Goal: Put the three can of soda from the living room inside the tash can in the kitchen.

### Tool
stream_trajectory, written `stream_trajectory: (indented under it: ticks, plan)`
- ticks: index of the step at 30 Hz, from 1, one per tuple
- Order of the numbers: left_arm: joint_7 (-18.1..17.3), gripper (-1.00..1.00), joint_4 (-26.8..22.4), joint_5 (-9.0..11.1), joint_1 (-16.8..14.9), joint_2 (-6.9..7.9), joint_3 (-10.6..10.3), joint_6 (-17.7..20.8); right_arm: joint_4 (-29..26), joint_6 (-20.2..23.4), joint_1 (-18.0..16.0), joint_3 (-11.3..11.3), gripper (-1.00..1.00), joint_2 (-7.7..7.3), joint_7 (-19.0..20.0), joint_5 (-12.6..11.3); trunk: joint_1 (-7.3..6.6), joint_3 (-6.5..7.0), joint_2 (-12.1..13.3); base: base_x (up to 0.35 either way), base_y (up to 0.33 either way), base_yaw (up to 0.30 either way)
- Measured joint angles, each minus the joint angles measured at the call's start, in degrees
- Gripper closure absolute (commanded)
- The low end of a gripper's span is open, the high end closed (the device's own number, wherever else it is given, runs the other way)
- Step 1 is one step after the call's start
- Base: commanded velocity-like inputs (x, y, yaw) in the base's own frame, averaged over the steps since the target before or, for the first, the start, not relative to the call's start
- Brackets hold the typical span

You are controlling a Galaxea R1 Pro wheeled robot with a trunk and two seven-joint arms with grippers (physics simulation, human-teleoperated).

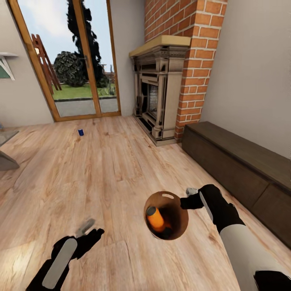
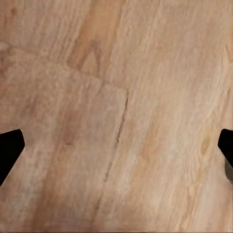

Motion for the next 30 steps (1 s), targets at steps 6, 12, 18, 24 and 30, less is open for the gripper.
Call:
stream_trajectory:
  ticks: [6, 12, 18, 24, 30]
  plan:
    - [-7.6, -1.00, 10.7, -0.3, 0.2, 0.70, 0.8, -8.6, -0.7, 0.0, 0.0, 0.2, 1.00, 0.28, 0.0, 0.8, -0.16, 1.33, 0.1, 0.000, 0.000, 0.189]
    - [-7.9, -1.00, 11.0, -0.3, 0.1, 0.74, 0.9, -9.1, -0.7, 0.2, 0.0, 0.2, 1.00, 0.15, 0.1, 0.0, -0.31, 2.66, 0.2, 0.000, 0.000, 0.290]
    - [-8.0, -1.00, 11.0, -0.3, 0.1, 0.75, 0.9, -9.1, -0.7, 0.1, 0.0, 0.2, 1.00, 0.06, 0.1, 0.4, -0.47, 3.99, 0.2, 0.000, 0.000, 0.297]
    - [-8.0, -1.00, 11.0, -0.3, 0.1, 0.75, 0.9, -9.1, -0.7, 0.1, 0.0, 0.1, 1.00, 0.05, 0.1, 0.3, -0.62, 5.32, 0.3, 0.000, 0.000, 0.298]
    - [-8.0, -1.00, 11.0, -0.3, 0.1, 0.68, 0.9, -9.1, -0.6, 0.2, 0.1, 0.2, 1.00, -0.02, 0.1, 0.3, -0.77, 6.62, 0.4, 0.000, 0.000, 0.284]
